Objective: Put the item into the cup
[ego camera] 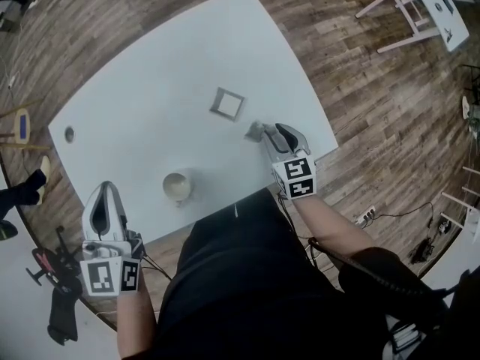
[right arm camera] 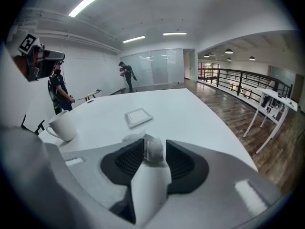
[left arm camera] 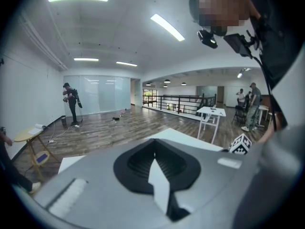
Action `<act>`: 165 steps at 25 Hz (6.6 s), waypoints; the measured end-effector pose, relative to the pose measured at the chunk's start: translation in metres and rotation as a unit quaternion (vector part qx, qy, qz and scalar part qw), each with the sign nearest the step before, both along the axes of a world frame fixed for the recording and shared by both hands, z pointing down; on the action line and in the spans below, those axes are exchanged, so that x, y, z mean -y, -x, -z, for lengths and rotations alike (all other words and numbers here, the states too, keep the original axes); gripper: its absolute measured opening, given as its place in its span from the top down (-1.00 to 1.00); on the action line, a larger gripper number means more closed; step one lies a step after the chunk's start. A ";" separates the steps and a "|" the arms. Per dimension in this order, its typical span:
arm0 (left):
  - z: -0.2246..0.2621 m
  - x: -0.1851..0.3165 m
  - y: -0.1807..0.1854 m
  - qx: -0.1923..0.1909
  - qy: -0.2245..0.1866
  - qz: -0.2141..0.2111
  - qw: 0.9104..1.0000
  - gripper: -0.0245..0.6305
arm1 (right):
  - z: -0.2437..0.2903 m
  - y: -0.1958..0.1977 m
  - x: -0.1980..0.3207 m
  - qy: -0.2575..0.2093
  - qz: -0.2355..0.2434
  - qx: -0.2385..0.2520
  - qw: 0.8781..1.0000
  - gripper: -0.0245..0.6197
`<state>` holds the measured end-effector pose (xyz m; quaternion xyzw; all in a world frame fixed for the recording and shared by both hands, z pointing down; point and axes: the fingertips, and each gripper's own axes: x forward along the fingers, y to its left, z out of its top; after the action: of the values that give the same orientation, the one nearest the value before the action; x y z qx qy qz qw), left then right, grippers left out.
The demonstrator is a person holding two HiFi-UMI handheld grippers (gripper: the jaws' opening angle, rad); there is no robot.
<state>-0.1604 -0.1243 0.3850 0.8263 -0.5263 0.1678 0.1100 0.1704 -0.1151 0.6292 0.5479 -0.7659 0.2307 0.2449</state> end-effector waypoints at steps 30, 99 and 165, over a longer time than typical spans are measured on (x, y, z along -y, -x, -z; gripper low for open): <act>0.013 -0.012 0.002 -0.003 -0.026 -0.005 1.000 0.93 | 0.014 -0.013 0.000 -0.018 -0.023 -0.012 0.999 0.84; 0.060 -0.007 0.019 -0.042 -0.184 -0.036 0.981 0.93 | 0.154 -0.012 0.041 -0.176 -0.040 -0.056 0.982 0.86; 0.051 -0.154 0.137 0.004 -0.163 0.230 0.959 0.93 | 0.151 0.179 0.043 -0.165 0.231 0.033 0.958 0.87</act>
<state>-0.2974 0.0293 0.3339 0.6887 -0.7231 0.0529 0.0071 -0.0087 -0.1579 0.4785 0.3803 -0.9069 0.0566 0.1723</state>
